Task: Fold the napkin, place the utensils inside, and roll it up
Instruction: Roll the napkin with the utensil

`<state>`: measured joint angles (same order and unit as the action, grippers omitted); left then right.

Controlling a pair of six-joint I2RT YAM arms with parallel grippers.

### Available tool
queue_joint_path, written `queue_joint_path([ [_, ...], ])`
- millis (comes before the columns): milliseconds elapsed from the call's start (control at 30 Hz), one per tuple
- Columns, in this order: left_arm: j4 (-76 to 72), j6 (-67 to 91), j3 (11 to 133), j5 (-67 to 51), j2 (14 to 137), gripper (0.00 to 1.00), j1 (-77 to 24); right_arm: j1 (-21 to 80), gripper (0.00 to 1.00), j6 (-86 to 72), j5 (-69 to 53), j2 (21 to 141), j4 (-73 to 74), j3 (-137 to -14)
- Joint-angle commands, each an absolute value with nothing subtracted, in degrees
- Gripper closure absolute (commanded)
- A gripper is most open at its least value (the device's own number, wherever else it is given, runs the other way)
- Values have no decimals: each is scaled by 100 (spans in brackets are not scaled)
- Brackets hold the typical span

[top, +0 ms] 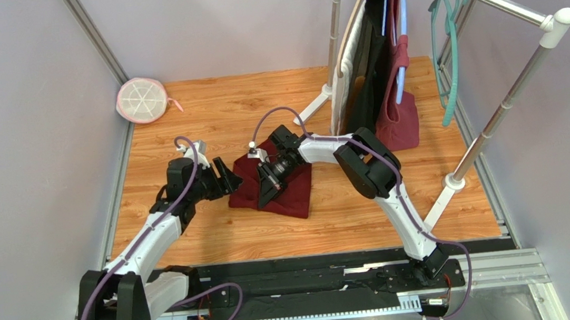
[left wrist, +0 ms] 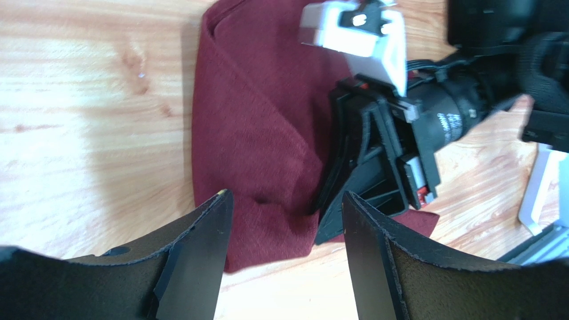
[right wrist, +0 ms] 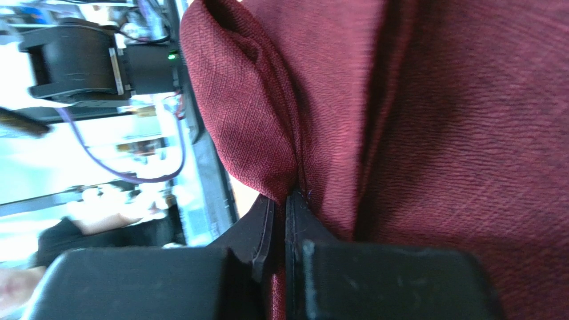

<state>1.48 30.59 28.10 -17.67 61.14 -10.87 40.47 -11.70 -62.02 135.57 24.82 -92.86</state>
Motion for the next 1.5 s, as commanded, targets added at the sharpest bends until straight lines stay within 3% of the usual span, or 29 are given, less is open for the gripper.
queue_joint_path([
  [0, -203, 3277, 2856, -1821, 6319, 30, -1212, 3911, 100, -1300, -5642, 14150, 3068, -9149],
  [133, 194, 3664, 2813, -1135, 6635, 30, -1222, 3806, 100, -1380, -5765, 14300, 3067, -9263],
  [300, 61, 3709, 3013, -1178, 7135, 32, -1222, 3762, 100, -1336, -5731, 14353, 3111, -9281],
  [600, 1116, 3533, 3621, -905, 7699, 42, -1230, 3753, 100, -1353, -5643, 14309, 3111, -9290],
  [767, 1063, 3638, 3656, -1151, 7796, 54, -1230, 3753, 100, -1362, -5634, 14300, 3103, -9334],
  [1233, 1661, 3656, 4096, -1511, 8227, 63, -1239, 3726, 100, -1582, -5748, 14221, 2848, -9220],
  [1467, 1556, 4051, 3885, -1503, 8060, 61, -1520, 3674, 100, -1477, -5854, 14159, 2848, -9062],
])
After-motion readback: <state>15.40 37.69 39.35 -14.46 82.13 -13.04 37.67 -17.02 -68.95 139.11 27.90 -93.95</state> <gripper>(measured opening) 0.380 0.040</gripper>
